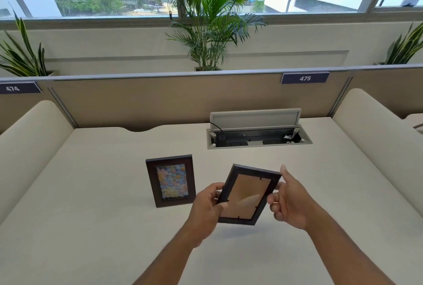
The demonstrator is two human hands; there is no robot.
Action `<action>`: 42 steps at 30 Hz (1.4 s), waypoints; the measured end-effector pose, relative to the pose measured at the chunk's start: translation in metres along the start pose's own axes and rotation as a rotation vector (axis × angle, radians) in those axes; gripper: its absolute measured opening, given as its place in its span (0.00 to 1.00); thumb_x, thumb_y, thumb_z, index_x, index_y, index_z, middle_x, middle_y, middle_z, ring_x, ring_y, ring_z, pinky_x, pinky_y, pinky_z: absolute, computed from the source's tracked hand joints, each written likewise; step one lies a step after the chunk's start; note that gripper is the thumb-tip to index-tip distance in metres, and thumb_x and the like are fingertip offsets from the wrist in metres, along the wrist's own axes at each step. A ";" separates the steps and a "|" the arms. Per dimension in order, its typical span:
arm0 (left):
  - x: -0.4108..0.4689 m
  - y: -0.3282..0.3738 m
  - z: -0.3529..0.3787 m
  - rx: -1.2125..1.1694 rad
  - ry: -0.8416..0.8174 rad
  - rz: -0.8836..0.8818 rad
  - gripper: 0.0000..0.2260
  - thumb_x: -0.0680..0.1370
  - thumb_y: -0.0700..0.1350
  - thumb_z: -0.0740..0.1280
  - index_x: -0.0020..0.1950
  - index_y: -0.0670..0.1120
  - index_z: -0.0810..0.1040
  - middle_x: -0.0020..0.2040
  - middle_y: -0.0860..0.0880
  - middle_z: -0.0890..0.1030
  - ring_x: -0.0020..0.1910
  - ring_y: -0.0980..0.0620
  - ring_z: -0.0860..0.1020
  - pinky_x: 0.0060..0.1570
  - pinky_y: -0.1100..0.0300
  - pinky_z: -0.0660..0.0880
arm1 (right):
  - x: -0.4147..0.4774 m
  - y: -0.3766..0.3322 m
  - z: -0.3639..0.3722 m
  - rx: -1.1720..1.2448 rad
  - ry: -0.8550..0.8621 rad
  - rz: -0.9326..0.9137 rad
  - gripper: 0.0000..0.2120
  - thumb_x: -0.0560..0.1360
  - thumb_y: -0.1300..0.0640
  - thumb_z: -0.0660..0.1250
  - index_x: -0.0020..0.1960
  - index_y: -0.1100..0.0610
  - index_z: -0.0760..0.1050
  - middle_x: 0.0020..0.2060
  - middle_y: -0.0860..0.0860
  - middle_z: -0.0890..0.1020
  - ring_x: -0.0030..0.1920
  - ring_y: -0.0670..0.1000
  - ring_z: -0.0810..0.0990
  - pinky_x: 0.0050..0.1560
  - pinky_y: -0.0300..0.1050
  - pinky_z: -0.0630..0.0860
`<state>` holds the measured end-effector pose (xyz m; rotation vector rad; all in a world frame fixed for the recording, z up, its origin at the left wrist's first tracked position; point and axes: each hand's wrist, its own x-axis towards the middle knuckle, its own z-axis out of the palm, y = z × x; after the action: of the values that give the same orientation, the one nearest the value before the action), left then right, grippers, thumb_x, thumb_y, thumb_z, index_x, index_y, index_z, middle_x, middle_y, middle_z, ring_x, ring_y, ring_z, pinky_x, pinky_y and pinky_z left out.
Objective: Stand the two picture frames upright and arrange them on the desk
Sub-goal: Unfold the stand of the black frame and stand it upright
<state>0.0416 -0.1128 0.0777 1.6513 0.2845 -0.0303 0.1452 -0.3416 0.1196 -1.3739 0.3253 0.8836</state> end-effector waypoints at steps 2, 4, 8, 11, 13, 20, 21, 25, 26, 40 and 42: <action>0.001 0.001 0.000 0.015 0.010 0.034 0.20 0.77 0.28 0.67 0.61 0.49 0.83 0.52 0.49 0.88 0.54 0.50 0.85 0.57 0.55 0.84 | 0.001 0.000 -0.003 0.050 -0.037 0.015 0.35 0.78 0.28 0.57 0.60 0.59 0.78 0.33 0.58 0.81 0.25 0.53 0.76 0.24 0.39 0.71; 0.003 0.000 -0.002 0.041 0.034 0.058 0.18 0.75 0.26 0.69 0.56 0.45 0.84 0.49 0.49 0.88 0.51 0.53 0.84 0.53 0.62 0.81 | 0.001 -0.001 -0.007 0.063 -0.084 0.015 0.28 0.78 0.37 0.65 0.60 0.62 0.80 0.35 0.59 0.82 0.26 0.52 0.77 0.22 0.39 0.74; 0.008 -0.008 -0.004 0.076 0.098 0.119 0.18 0.75 0.26 0.72 0.50 0.50 0.87 0.54 0.53 0.89 0.64 0.59 0.83 0.65 0.61 0.79 | -0.004 -0.004 -0.008 0.063 -0.168 -0.093 0.19 0.77 0.55 0.68 0.67 0.58 0.81 0.43 0.62 0.83 0.29 0.53 0.80 0.23 0.42 0.78; 0.011 -0.011 -0.006 0.135 0.154 0.178 0.19 0.76 0.27 0.71 0.50 0.53 0.85 0.60 0.57 0.87 0.73 0.63 0.76 0.73 0.59 0.74 | -0.003 -0.003 -0.008 0.079 -0.198 -0.137 0.21 0.78 0.60 0.68 0.70 0.59 0.74 0.49 0.66 0.82 0.33 0.57 0.81 0.26 0.44 0.80; 0.012 -0.010 -0.007 0.250 0.219 0.235 0.21 0.77 0.29 0.71 0.58 0.55 0.83 0.68 0.58 0.82 0.73 0.68 0.73 0.75 0.61 0.72 | -0.003 -0.001 -0.007 -0.007 -0.213 -0.179 0.22 0.76 0.59 0.69 0.69 0.62 0.75 0.50 0.64 0.83 0.36 0.55 0.82 0.30 0.44 0.82; 0.007 0.015 -0.008 -0.010 0.098 -0.163 0.12 0.87 0.46 0.60 0.67 0.55 0.78 0.64 0.50 0.86 0.63 0.50 0.84 0.66 0.49 0.78 | -0.001 0.002 -0.016 -0.236 -0.214 -0.244 0.17 0.83 0.59 0.65 0.71 0.55 0.73 0.60 0.62 0.85 0.52 0.58 0.84 0.45 0.51 0.84; 0.005 0.019 -0.008 -0.029 0.031 -0.196 0.12 0.88 0.48 0.59 0.64 0.55 0.81 0.58 0.50 0.88 0.59 0.47 0.86 0.61 0.49 0.79 | -0.001 0.003 -0.018 -0.261 -0.221 -0.251 0.17 0.83 0.59 0.66 0.71 0.53 0.73 0.60 0.62 0.85 0.52 0.58 0.84 0.46 0.52 0.84; 0.011 0.018 -0.008 0.014 0.010 -0.221 0.13 0.85 0.40 0.65 0.65 0.54 0.81 0.54 0.47 0.89 0.53 0.46 0.89 0.53 0.45 0.85 | 0.001 0.008 -0.018 -0.350 -0.172 -0.288 0.18 0.83 0.63 0.66 0.70 0.50 0.73 0.56 0.60 0.87 0.53 0.59 0.87 0.51 0.55 0.82; 0.014 0.015 -0.007 -0.002 0.030 -0.235 0.13 0.84 0.38 0.66 0.65 0.52 0.80 0.54 0.46 0.89 0.51 0.45 0.89 0.50 0.46 0.86 | 0.003 0.010 -0.017 -0.365 -0.143 -0.300 0.18 0.83 0.64 0.65 0.69 0.50 0.73 0.55 0.59 0.88 0.55 0.59 0.87 0.52 0.55 0.83; 0.067 -0.013 0.011 0.139 0.212 -0.058 0.13 0.84 0.32 0.62 0.61 0.48 0.78 0.59 0.45 0.84 0.60 0.45 0.84 0.48 0.57 0.86 | 0.057 0.025 -0.007 -0.624 0.113 -0.465 0.29 0.79 0.66 0.64 0.74 0.40 0.69 0.59 0.47 0.86 0.61 0.49 0.84 0.66 0.57 0.79; 0.075 -0.019 0.013 0.175 0.207 -0.048 0.14 0.84 0.31 0.61 0.61 0.47 0.77 0.58 0.44 0.84 0.61 0.44 0.83 0.43 0.64 0.81 | 0.065 0.027 -0.007 -0.616 0.127 -0.457 0.30 0.79 0.65 0.65 0.74 0.39 0.68 0.59 0.47 0.86 0.62 0.49 0.84 0.67 0.58 0.78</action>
<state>0.1120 -0.1114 0.0439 1.8240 0.4905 0.0824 0.1709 -0.3268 0.0554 -1.9757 -0.1888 0.5254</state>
